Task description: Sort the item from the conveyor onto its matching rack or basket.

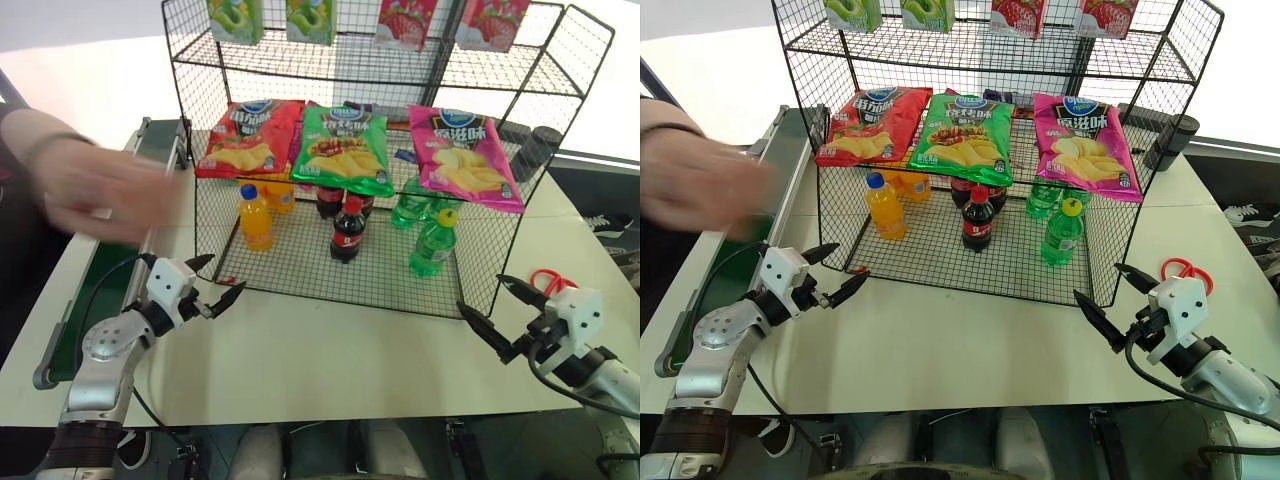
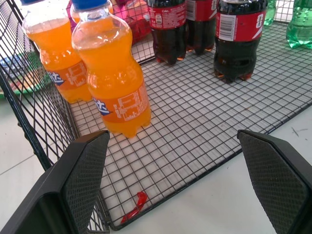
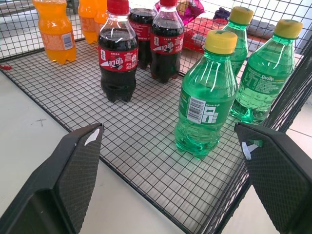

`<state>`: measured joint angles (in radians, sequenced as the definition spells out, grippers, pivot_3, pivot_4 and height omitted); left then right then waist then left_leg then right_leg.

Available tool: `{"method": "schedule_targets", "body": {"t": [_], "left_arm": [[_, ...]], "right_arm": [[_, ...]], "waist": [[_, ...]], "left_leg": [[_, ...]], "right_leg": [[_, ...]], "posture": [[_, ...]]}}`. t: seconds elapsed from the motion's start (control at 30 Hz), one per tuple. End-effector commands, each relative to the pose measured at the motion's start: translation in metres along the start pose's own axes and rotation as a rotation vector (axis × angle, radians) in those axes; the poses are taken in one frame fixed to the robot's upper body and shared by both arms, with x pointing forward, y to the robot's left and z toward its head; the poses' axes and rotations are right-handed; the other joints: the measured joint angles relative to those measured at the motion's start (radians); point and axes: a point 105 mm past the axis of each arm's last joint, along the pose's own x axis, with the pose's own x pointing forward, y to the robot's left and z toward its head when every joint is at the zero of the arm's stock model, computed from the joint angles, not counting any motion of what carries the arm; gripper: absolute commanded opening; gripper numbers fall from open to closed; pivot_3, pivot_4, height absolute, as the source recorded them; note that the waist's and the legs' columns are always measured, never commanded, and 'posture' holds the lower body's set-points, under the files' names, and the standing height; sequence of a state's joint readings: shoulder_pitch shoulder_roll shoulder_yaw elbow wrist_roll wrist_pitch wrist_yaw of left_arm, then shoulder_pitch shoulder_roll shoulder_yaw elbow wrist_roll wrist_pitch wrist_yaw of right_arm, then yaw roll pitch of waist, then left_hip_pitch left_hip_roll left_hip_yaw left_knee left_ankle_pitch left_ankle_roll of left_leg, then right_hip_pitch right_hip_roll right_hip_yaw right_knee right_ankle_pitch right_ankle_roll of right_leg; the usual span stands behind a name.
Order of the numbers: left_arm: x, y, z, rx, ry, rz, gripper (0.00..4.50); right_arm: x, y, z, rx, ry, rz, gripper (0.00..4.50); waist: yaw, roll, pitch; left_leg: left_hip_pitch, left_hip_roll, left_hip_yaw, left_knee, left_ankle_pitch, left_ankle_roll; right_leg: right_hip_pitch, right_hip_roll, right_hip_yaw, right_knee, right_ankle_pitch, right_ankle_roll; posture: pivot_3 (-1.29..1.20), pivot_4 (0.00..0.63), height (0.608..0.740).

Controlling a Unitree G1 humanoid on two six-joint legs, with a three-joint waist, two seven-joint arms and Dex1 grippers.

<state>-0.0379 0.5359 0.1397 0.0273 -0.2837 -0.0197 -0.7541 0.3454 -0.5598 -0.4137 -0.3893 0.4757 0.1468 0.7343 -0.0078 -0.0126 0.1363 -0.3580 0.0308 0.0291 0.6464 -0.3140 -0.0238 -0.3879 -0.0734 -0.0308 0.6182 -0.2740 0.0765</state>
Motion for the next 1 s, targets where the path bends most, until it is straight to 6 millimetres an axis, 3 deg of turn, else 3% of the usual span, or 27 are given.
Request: {"method": "schedule_targets", "body": {"t": [0.03,0.57,1.0], "left_arm": [[-0.0026,0.0033,0.0081,0.028,-0.035,0.025,4.50],[-0.0034,0.0012,0.0100,0.027,-0.040,0.029,4.50],[-0.0024,-0.0010,0.0086,0.020,-0.031,0.009,4.50]], "right_arm": [[0.0022,-0.0014,0.0073,-0.022,-0.026,0.000,4.46],[0.0113,-0.0002,0.0081,-0.018,-0.033,0.015,4.46],[0.0062,0.0004,0.0077,-0.016,-0.025,0.001,4.46]], "waist": [[0.000,0.000,0.000],[0.000,0.000,0.000],[0.000,0.000,0.000]], "left_leg": [[0.000,0.000,0.000,0.000,0.000,0.000],[0.000,0.000,0.000,0.000,0.000,0.000],[0.000,0.000,0.000,0.000,0.000,0.000]], "right_leg": [[0.000,0.000,0.000,0.000,0.000,0.000],[0.000,0.000,0.000,0.000,0.000,0.000],[0.000,0.001,0.000,0.000,0.001,0.002]], "posture": [[0.00,0.150,0.740],[0.00,0.150,0.740],[0.00,0.150,0.740]]}}
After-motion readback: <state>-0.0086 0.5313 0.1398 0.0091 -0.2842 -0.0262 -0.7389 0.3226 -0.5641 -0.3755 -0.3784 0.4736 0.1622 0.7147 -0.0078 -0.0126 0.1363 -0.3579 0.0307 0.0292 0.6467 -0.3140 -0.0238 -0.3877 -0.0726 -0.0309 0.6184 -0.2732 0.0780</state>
